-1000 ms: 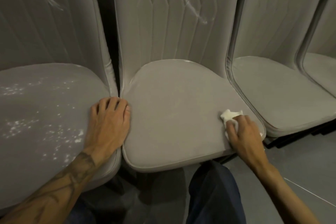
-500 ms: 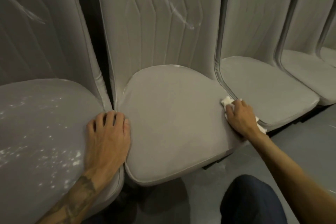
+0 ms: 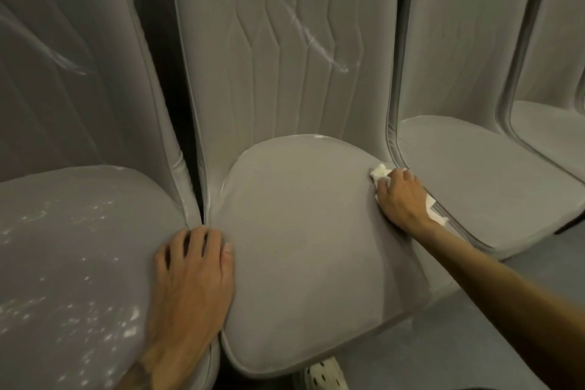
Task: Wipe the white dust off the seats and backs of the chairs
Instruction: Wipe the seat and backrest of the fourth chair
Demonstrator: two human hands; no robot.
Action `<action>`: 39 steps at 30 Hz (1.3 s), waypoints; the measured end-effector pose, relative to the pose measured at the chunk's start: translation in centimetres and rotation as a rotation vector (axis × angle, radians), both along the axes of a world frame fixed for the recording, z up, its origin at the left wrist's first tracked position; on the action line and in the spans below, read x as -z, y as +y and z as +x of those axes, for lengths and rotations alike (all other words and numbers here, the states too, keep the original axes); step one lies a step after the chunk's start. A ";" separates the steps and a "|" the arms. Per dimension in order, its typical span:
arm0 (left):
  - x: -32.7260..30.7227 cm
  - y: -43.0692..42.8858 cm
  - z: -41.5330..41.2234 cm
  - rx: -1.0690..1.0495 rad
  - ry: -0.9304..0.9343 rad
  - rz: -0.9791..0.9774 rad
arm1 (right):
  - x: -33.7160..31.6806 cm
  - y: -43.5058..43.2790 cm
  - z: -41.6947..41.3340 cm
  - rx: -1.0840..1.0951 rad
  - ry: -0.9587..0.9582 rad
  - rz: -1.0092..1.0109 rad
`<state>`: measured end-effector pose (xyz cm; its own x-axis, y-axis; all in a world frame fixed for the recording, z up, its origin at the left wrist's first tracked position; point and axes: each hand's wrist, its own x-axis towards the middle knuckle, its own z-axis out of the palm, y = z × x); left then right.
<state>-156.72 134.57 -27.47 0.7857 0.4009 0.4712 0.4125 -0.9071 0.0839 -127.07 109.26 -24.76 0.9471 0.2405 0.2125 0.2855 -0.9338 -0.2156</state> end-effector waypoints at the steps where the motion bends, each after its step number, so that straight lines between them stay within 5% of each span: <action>1: -0.1 0.0 0.0 -0.001 0.000 -0.008 | -0.1 1.7 0.7 -0.006 -0.008 0.002; 9: -0.8 1.6 1.5 0.046 0.052 -0.024 | -0.1 12.3 7.1 0.042 0.035 0.060; 14: -1.6 4.6 5.0 0.051 0.081 -0.064 | 0.6 11.5 7.8 -0.129 -0.033 0.102; 19: -0.9 6.6 6.5 0.040 0.073 -0.101 | 0.7 14.3 7.6 -0.010 -0.001 0.120; 25: -0.2 6.3 6.6 0.028 0.050 -0.071 | 0.0 17.4 7.3 -0.461 0.013 0.138; 31: 0.6 6.6 6.8 0.020 0.015 -0.052 | 1.2 14.4 8.6 -0.201 -0.020 0.060; 34: 0.7 6.6 6.9 0.028 0.009 -0.054 | 0.6 18.3 7.4 -0.290 0.001 0.193; 39: 0.6 6.7 6.7 0.028 0.012 -0.072 | 0.1 17.8 6.8 -0.556 -0.016 0.096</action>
<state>-150.02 141.31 -28.10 0.8024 0.4110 0.4327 0.3882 -0.9102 0.1445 -120.23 127.05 -24.86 0.6800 0.6812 0.2712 0.7327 -0.6184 -0.2840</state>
